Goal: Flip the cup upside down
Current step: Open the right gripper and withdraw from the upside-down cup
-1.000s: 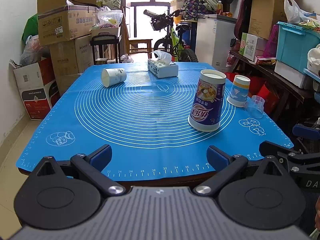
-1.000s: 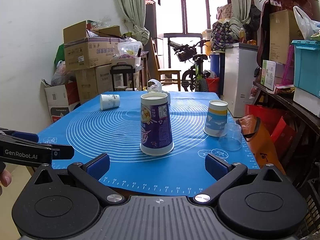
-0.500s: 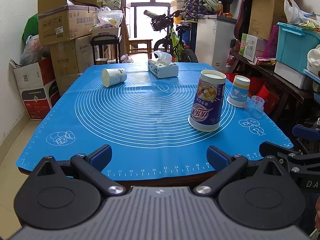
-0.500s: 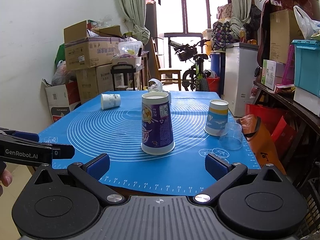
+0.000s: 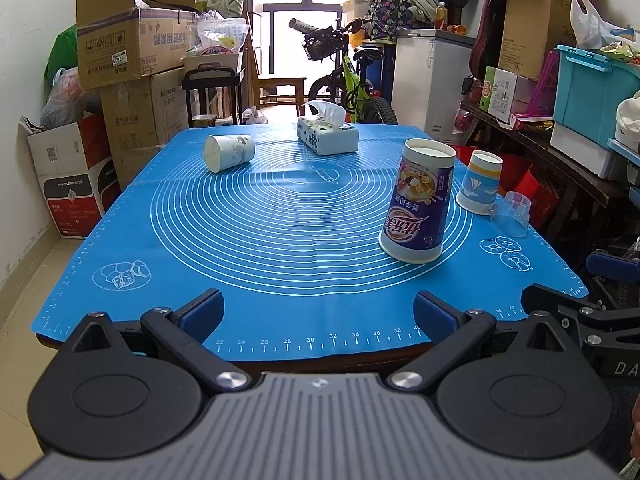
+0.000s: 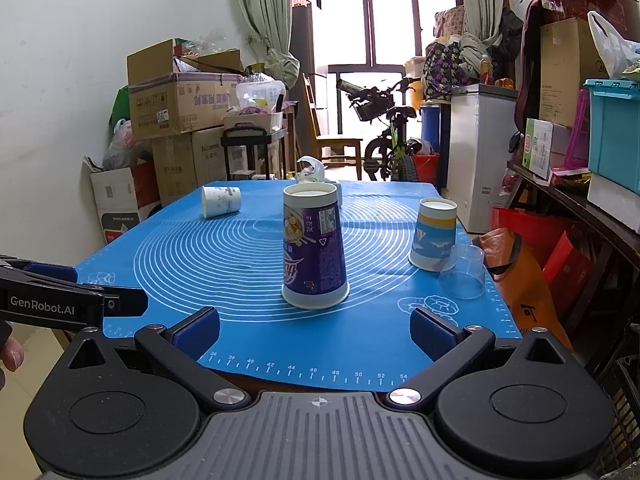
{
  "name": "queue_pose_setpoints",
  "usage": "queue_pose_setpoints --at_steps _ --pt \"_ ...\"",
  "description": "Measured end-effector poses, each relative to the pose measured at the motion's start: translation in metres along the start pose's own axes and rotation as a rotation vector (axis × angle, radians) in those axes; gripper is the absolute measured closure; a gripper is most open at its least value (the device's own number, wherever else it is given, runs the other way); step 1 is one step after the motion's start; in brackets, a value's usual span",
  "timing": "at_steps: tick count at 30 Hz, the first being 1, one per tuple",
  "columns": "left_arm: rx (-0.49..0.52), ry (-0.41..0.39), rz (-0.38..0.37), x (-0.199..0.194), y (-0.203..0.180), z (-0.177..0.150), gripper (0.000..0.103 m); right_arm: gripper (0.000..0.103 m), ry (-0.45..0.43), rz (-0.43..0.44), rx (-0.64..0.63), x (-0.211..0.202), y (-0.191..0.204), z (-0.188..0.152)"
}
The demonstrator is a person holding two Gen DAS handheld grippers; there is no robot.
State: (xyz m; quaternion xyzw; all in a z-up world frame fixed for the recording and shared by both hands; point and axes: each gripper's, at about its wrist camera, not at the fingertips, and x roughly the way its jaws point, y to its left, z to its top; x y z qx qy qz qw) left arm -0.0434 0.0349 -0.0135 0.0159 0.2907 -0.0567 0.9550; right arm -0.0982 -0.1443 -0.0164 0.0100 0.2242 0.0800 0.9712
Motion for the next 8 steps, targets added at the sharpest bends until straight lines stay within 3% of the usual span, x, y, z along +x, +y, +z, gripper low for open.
queue_pose_setpoints --at_steps 8 --pt "0.005 0.011 -0.007 0.0050 0.0005 0.0001 0.000 0.002 0.010 -0.001 0.003 0.0043 -0.0018 -0.0007"
